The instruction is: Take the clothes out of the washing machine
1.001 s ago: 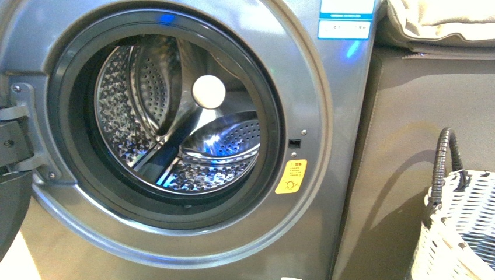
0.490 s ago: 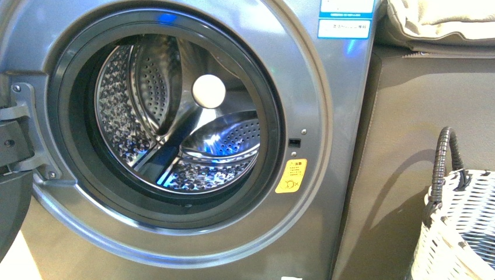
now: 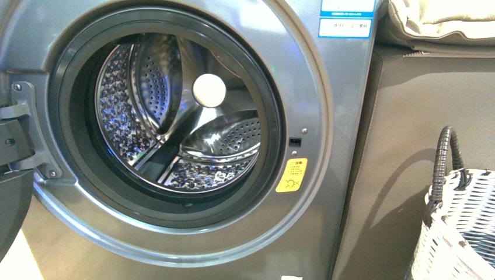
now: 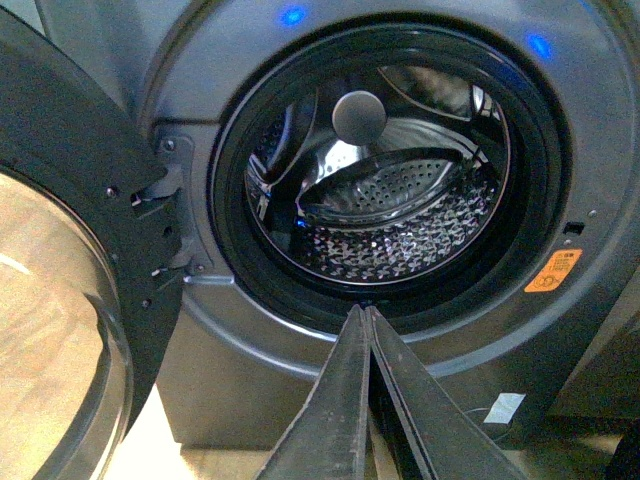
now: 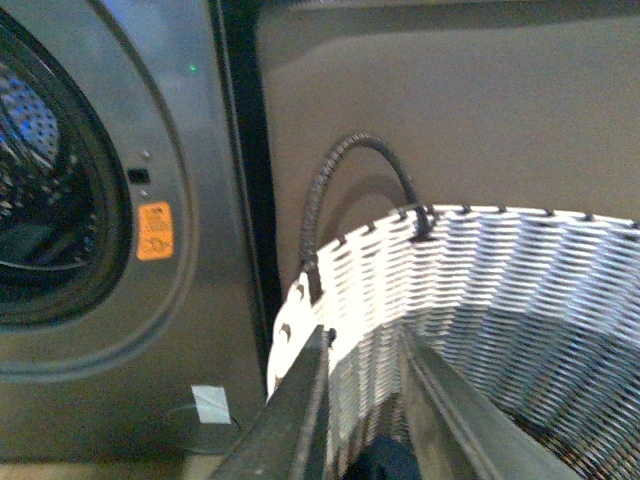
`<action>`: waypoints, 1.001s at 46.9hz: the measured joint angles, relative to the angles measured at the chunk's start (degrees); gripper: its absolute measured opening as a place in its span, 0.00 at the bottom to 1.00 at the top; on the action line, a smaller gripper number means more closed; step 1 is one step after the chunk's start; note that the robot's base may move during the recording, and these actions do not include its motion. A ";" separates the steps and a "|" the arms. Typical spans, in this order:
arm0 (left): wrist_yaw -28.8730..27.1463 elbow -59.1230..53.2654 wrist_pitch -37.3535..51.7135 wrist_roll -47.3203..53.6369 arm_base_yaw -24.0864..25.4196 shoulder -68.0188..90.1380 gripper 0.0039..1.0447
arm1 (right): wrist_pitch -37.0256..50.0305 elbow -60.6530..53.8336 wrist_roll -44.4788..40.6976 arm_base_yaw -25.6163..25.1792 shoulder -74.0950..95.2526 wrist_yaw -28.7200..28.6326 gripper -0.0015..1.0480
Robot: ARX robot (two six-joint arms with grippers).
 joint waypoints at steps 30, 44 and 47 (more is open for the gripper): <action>13.20 -13.42 3.78 0.15 13.81 -9.27 0.03 | -6.21 0.02 -0.17 -13.64 -7.30 -13.42 0.02; 13.20 -15.82 4.20 0.17 13.81 -11.19 0.03 | -6.21 0.02 -0.17 -13.64 -7.30 -13.42 0.02; 13.20 -16.17 4.20 0.17 13.81 -11.47 0.03 | -6.21 0.02 -0.17 -13.64 -7.30 -13.42 0.02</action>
